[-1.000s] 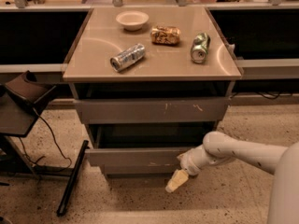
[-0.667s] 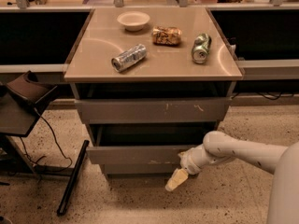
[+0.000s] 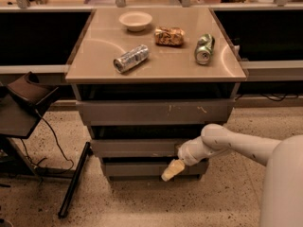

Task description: Close middle drawer

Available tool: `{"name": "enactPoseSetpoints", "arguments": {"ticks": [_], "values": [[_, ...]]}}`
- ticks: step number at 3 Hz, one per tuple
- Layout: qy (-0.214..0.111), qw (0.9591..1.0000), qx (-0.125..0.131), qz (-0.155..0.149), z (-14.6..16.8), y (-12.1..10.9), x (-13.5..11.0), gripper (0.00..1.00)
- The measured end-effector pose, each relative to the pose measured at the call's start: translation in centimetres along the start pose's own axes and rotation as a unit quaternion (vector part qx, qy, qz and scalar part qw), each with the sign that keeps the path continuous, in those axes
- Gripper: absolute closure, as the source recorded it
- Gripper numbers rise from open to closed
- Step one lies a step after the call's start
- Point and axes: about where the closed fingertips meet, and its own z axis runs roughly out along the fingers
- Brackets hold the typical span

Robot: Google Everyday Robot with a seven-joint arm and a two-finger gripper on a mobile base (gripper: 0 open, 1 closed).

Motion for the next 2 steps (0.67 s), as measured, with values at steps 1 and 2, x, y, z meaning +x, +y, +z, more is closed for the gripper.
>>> {"name": "enactPoseSetpoints", "arguments": {"ticks": [1,2], "values": [[-0.01,0.9999,0.011,-0.004,-0.3,-1.29,-1.56,0.0],[-0.01,0.9999,0.011,-0.004,-0.3,-1.29,-1.56,0.0]]}}
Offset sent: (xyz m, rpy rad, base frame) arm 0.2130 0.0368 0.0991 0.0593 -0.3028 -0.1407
